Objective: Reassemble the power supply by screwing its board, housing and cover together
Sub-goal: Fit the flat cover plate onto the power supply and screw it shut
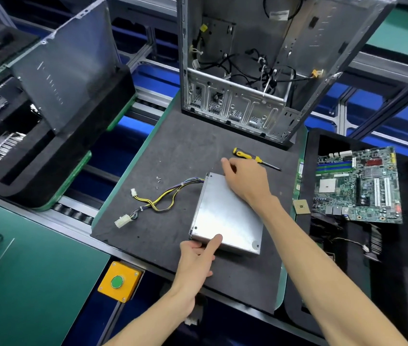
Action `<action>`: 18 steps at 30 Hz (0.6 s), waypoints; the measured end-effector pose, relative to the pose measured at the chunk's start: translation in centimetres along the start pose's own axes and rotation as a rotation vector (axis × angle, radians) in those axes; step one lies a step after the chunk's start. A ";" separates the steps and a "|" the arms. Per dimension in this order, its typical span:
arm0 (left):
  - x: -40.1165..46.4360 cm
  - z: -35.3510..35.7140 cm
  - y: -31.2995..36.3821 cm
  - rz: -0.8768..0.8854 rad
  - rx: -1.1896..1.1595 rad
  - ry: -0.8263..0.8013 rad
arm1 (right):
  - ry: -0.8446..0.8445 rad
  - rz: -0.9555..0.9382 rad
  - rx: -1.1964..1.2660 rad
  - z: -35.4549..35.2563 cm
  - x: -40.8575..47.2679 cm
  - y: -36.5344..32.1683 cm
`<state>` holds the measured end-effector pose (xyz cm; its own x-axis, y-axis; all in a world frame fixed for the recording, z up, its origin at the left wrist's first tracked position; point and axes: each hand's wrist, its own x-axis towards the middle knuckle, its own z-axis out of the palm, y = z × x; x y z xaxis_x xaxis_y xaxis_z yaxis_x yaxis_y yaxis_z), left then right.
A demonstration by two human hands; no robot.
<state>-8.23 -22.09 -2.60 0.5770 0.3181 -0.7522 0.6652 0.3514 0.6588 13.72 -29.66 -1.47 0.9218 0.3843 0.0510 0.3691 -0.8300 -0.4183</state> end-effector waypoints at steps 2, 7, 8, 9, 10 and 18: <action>0.1 -1.1 0.3 0.075 0.055 0.069 | 0.140 0.060 0.133 -0.7 -0.7 0.3; 2.4 -3.7 4.0 0.310 0.157 0.119 | 0.284 0.498 0.442 -1.5 -4.9 3.3; 3.0 -3.6 5.1 0.292 0.215 0.054 | 0.232 0.606 0.548 -1.2 -6.1 3.8; 3.5 -3.2 6.1 0.266 0.275 -0.024 | 0.170 0.690 0.668 -0.9 -7.3 3.9; 3.9 -2.8 7.0 0.253 0.327 -0.101 | 0.095 0.739 0.772 -0.5 -8.5 3.7; 4.5 -1.4 7.6 0.390 0.399 -0.178 | 0.014 0.696 0.971 0.2 -11.2 1.3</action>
<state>-1.27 -16.77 -0.93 0.8629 0.1925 -0.4674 0.4947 -0.1322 0.8589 3.82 -34.92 -2.79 0.8919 -0.0361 -0.4508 -0.4483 -0.2032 -0.8705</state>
